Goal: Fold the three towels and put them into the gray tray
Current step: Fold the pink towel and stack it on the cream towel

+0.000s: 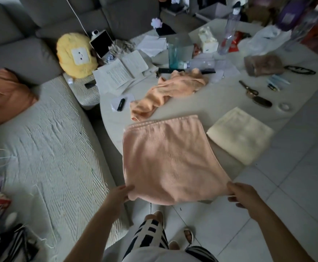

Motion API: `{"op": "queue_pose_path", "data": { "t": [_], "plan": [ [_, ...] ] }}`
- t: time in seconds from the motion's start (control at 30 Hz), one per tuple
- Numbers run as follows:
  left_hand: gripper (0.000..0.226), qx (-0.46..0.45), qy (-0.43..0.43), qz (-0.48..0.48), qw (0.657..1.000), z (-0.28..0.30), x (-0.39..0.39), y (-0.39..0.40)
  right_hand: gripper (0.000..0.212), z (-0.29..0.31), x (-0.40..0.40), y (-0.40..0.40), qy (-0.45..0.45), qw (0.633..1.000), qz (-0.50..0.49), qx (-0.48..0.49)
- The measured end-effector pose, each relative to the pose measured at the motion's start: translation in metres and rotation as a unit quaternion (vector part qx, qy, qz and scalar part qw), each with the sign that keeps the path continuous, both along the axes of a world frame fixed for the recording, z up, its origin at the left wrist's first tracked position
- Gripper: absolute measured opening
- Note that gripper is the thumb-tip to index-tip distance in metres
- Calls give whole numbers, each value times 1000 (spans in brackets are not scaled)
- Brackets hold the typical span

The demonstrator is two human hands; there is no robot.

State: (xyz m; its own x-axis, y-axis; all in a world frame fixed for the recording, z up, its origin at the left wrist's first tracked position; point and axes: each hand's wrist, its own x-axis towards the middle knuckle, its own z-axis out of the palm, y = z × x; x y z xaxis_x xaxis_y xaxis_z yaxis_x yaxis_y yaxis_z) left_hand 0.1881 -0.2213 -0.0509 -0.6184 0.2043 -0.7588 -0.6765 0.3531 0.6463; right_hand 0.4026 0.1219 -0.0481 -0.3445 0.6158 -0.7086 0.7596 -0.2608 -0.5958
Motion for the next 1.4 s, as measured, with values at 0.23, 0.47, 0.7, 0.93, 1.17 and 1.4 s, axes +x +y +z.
{"op": "queue_pose_path", "data": {
  "t": [0.23, 0.47, 0.7, 0.93, 1.17, 1.4],
  "plan": [
    [39, 7, -10, -59, 998, -24, 30, 4, 23, -8, -4, -8, -34, 996, 56, 56],
    [36, -47, -50, -111, 991, -54, 32, -3, 23, -27, -2, -2, -96, 983, 121, 104],
    [25, -87, -53, -27, 994, -65, 12, 0, 35, -16, -18, -10, -176, 918, 217, 282],
    [33, -89, 69, -13, 993, -45, -68, 36, 17, -4, -85, -6, -43, 913, 286, 288],
    [27, -90, 118, 38, 988, -34, -139, 64, 10, -4, -161, 15, -3, 902, 308, 301],
    [15, -110, 130, 27, 985, -38, -189, 90, 19, -7, -232, 33, -21, 922, 259, 287]
  ]
}}
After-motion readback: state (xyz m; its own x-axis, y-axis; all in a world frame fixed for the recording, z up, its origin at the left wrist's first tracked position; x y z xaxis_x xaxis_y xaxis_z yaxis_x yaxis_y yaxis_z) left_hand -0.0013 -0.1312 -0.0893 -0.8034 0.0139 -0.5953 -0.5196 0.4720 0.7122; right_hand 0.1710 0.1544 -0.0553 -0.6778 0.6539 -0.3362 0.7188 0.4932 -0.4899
